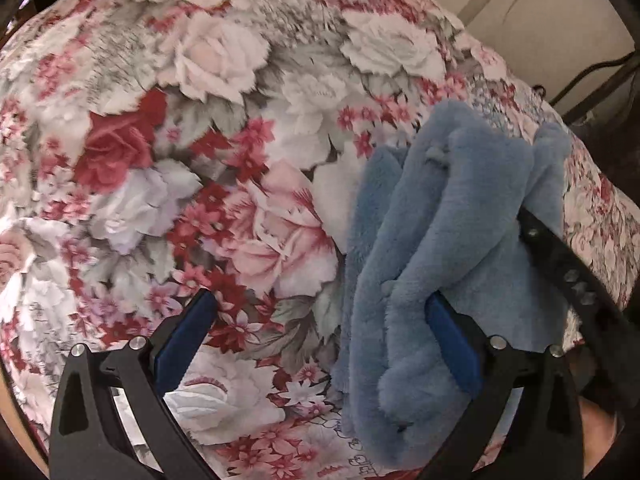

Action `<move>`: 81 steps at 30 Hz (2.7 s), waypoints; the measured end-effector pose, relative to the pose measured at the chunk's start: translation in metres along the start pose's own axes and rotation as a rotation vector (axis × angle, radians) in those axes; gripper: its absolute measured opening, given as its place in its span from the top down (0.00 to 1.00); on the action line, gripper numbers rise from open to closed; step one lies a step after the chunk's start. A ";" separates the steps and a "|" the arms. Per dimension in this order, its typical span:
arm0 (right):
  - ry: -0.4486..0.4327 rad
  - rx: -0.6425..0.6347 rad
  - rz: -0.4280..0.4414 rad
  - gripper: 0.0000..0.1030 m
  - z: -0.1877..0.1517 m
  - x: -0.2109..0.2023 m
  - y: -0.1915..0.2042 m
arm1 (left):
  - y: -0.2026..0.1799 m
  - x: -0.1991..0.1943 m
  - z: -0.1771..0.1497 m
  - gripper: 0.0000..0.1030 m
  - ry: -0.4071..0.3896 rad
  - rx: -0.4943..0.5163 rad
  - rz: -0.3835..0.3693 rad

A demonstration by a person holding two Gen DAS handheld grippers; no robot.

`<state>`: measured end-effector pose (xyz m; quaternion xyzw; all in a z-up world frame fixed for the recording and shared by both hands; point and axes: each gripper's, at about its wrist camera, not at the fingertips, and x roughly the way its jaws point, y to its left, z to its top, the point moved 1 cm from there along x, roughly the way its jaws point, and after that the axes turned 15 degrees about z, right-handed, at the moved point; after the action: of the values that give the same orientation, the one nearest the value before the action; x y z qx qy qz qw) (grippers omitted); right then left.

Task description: Fold small clothes

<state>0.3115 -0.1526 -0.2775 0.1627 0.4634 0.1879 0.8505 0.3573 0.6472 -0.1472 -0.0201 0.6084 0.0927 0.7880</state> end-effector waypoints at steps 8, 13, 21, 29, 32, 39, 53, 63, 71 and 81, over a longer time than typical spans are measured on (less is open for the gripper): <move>-0.039 0.062 0.061 0.93 0.009 -0.037 0.009 | 0.020 -0.036 0.011 0.04 -0.076 -0.090 -0.071; -0.011 0.006 0.066 0.92 -0.003 -0.069 0.027 | 0.017 -0.049 0.014 0.05 -0.096 -0.129 -0.116; 0.110 0.016 0.041 0.94 -0.059 -0.088 0.025 | -0.004 -0.021 0.004 0.04 -0.033 -0.053 -0.011; 0.200 0.138 0.068 0.97 -0.068 -0.060 -0.002 | -0.006 -0.001 0.002 0.04 0.029 -0.054 -0.024; 0.182 0.168 0.089 0.94 -0.066 -0.068 -0.002 | -0.002 -0.015 0.003 0.05 0.025 -0.060 -0.027; 0.060 0.202 0.152 0.71 -0.055 -0.119 0.019 | 0.005 -0.054 -0.013 0.05 -0.007 -0.052 -0.061; 0.005 0.201 0.181 0.69 -0.055 -0.136 0.040 | 0.047 -0.088 -0.060 0.05 -0.090 -0.071 -0.098; 0.027 0.314 0.172 0.69 -0.042 -0.096 -0.006 | -0.002 -0.016 -0.035 0.04 0.038 0.066 -0.020; 0.056 0.402 0.227 0.68 -0.049 -0.079 -0.025 | -0.011 -0.007 -0.034 0.04 0.037 0.090 -0.012; -0.008 0.298 0.165 0.68 -0.040 -0.100 -0.018 | -0.024 -0.025 -0.035 0.04 -0.028 0.124 0.042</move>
<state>0.2306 -0.2117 -0.2334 0.3252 0.4678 0.1857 0.8006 0.3218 0.6156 -0.1338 0.0428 0.6021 0.0718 0.7940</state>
